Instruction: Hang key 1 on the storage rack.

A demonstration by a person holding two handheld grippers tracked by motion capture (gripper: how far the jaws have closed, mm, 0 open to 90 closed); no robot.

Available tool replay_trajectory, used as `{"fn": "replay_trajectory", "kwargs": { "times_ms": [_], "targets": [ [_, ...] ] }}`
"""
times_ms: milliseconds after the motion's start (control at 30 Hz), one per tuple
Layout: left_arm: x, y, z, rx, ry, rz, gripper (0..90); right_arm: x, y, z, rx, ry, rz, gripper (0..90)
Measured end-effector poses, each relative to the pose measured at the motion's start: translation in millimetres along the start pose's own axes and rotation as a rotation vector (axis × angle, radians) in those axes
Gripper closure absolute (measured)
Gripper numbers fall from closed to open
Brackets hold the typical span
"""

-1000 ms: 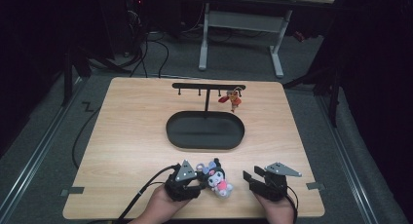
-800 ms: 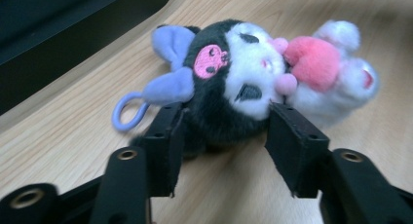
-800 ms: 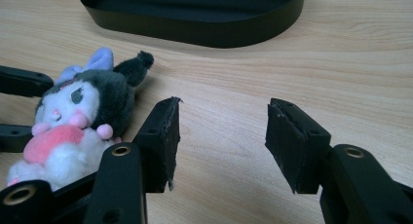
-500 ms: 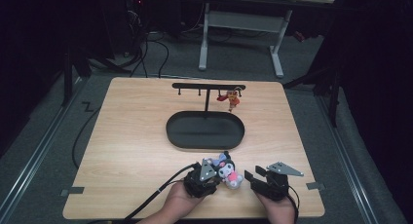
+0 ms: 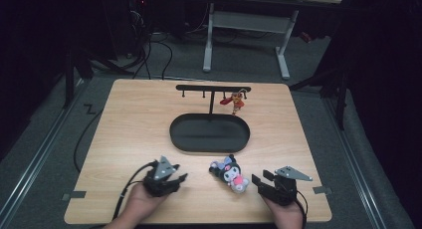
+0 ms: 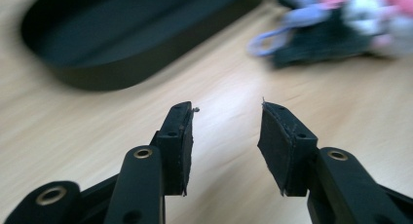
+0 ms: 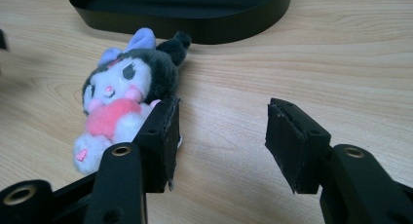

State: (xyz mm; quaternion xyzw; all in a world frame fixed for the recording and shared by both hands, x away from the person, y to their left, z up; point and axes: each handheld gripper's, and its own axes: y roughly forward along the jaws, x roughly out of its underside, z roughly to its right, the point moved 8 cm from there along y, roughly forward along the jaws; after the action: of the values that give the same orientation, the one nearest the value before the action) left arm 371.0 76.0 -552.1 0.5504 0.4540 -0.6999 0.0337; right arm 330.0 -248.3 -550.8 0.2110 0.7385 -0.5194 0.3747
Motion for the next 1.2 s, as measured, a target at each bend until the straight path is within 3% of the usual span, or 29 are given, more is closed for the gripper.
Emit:
{"fn": "replay_trajectory", "kwargs": {
  "times_ms": [100,200,267,367,433,533,667,767,867,933,1000,1067,1200],
  "targets": [
    [17.6,-9.4,-34.0,-0.063,-0.047,0.009,53.5,1.1,4.7,2.2,0.013,-0.003,-0.016,46.4],
    [23.0,-7.9,-44.3,-0.094,-0.039,0.007,48.1,2.1,7.0,3.3,0.021,0.001,-0.029,46.1],
    [25.2,-3.4,-52.6,-0.111,-0.055,-0.012,46.1,3.6,9.8,4.6,0.031,-0.016,-0.039,45.5],
    [24.0,0.1,-50.5,-0.088,-0.061,-0.027,46.0,7.9,13.3,6.7,0.048,-0.036,-0.066,43.7],
    [21.3,0.8,-45.0,-0.070,-0.031,-0.028,46.0,9.8,16.8,7.1,0.042,-0.046,-0.084,41.3],
    [17.5,1.0,-39.3,-0.033,-0.022,-0.017,46.1,10.3,21.4,5.5,0.047,-0.051,-0.121,38.6],
    [16.7,3.9,-38.5,-0.007,-0.017,-0.018,47.0,5.1,23.3,6.2,0.061,-0.042,-0.169,36.0],
    [15.8,3.5,-39.2,0.013,-0.019,-0.014,47.0,0.7,21.2,9.6,0.092,-0.065,-0.206,34.4],
    [16.1,3.8,-38.7,0.007,-0.006,-0.013,46.6,-4.1,16.6,12.2,0.109,-0.073,-0.246,33.6],
    [18.8,6.0,-38.0,-0.018,0.025,-0.023,46.2,-7.2,14.1,14.3,0.117,-0.088,-0.279,33.6],
    [19.6,6.4,-37.8,-0.018,0.026,-0.031,46.2,-8.9,13.1,15.1,0.121,-0.097,-0.297,33.6],
    [19.5,6.1,-37.3,-0.019,0.022,-0.033,46.0,-12.3,10.6,16.5,0.133,-0.132,-0.353,33.3],
    [19.9,3.8,-33.3,-0.007,0.013,-0.026,45.8,-13.1,8.5,13.1,0.131,-0.156,-0.426,32.6]
  ]
}}
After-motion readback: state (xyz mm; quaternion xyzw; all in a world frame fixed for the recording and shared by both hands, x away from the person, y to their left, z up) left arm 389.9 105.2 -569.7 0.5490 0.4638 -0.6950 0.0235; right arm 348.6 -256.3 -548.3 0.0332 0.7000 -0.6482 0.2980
